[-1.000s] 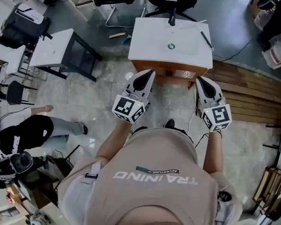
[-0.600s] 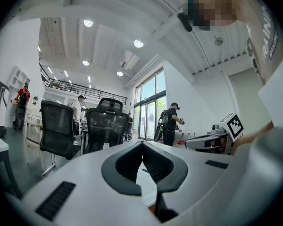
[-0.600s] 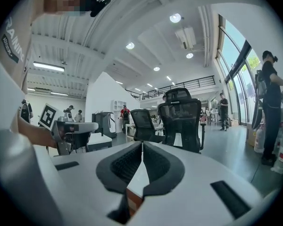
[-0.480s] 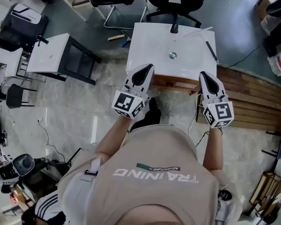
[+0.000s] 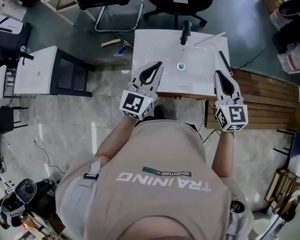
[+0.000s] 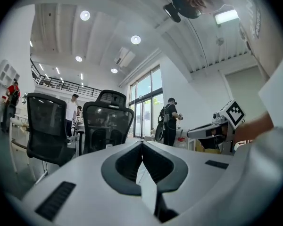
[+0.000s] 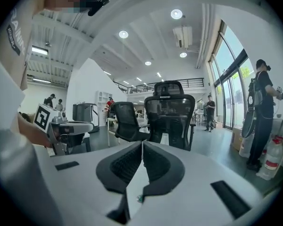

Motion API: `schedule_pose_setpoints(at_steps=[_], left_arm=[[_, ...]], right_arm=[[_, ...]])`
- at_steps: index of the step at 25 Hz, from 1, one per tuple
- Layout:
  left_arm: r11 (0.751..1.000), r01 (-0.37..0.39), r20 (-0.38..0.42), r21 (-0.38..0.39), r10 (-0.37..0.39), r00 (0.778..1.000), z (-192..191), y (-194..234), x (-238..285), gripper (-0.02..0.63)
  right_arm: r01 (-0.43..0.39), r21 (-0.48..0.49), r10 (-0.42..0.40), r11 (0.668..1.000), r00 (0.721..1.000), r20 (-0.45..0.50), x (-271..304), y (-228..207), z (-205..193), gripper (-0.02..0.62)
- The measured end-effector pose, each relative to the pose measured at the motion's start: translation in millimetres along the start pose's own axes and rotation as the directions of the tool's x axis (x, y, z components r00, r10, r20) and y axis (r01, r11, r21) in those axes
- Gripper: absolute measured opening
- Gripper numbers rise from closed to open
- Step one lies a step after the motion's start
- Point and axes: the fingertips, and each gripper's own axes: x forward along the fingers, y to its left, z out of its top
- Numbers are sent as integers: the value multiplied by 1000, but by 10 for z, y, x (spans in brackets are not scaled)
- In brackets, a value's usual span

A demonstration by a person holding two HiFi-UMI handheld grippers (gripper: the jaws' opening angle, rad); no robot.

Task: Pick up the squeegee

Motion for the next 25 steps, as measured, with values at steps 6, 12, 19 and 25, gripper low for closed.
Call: schedule_pose_setpoints(at_steps=[6, 12, 19, 25], left_arm=[[999, 32, -24, -21, -33, 999, -89, 276, 267, 12], [1000, 20, -23, -13, -20, 1000, -76, 387, 587, 12], [999, -36, 4, -15, 36, 999, 66, 350, 838, 12], [994, -92, 3, -62, 92, 996, 75, 355, 1074, 12]], right_arm=[[14, 8, -14, 1000, 1000, -23, 353, -61, -19, 32], [-4, 1, 4, 1000, 1000, 13, 621, -290, 111, 32], [-63, -15, 63, 998, 998, 26, 792, -601, 190, 32], [-109, -12, 110, 994, 993, 52, 917, -911, 221, 32]])
